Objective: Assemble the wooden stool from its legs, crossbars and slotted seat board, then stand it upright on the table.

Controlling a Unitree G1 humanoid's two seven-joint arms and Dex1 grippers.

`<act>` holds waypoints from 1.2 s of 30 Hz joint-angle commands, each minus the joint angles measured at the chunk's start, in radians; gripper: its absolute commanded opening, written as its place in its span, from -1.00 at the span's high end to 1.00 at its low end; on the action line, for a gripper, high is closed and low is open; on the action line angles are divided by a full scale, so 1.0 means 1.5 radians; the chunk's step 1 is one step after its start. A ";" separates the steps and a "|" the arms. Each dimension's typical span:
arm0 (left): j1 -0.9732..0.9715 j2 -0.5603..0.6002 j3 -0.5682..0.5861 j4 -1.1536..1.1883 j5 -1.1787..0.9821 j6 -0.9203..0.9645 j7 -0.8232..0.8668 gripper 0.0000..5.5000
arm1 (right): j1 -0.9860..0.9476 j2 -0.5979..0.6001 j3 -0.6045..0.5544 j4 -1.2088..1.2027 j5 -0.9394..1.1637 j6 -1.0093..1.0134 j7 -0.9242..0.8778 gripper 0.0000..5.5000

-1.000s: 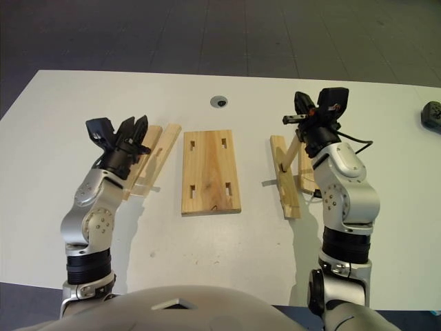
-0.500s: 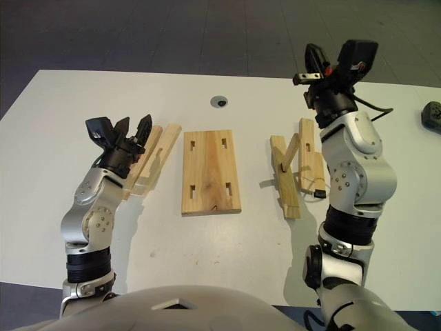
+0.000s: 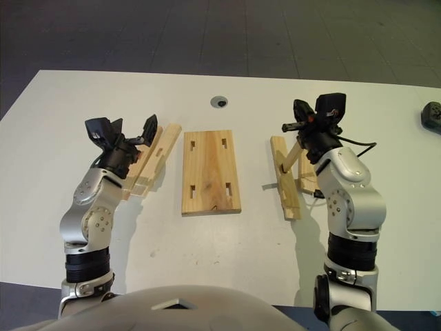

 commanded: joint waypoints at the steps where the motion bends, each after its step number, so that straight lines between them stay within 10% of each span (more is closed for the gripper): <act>1: 0.014 -0.005 -0.016 -0.006 0.009 0.005 0.002 -0.96 | -0.015 0.039 -0.031 -0.003 0.032 -0.013 -0.014 1.00; 36: 0.033 -0.010 -0.029 -0.018 0.008 0.011 0.008 -0.96 | 0.023 0.017 -0.006 0.076 -0.017 -0.017 -0.003 1.00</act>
